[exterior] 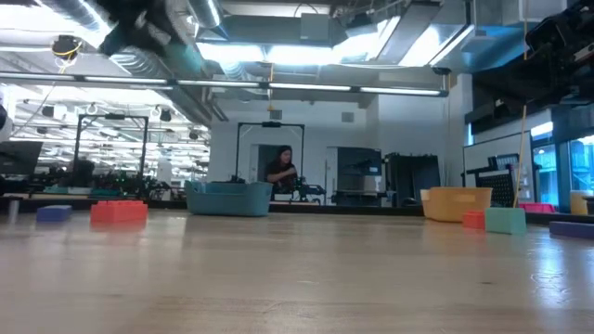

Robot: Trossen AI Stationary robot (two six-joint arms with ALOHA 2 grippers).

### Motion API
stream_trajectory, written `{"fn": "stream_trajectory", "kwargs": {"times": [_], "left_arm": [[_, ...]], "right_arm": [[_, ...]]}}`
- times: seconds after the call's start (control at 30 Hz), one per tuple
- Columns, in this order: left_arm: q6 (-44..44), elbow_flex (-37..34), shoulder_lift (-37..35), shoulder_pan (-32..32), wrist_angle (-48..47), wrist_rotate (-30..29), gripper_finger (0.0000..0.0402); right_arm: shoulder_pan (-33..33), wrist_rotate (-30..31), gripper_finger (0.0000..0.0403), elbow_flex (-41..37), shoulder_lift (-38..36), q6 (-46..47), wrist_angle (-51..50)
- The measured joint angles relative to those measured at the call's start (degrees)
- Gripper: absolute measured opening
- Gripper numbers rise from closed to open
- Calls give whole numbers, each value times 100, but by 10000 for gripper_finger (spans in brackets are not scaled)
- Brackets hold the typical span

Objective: Sort & place blocks by color
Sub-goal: Put the left sky blue block into the blue bin

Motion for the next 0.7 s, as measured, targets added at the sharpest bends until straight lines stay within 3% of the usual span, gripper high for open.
{"fn": "stream_trajectory", "kwargs": {"times": [0.17,0.47,0.7], "left_arm": [[498,-359,25,-319,1390,-82,125],[938,-1904,95,-1029,4382,52,125],[944,-2243,-24,-1049,4800,48,125]], "right_arm": [[1,0,25,-1,2,-2,0],[1,0,25,0,2,-1,0],[0,0,25,0,1,0,0]]}}
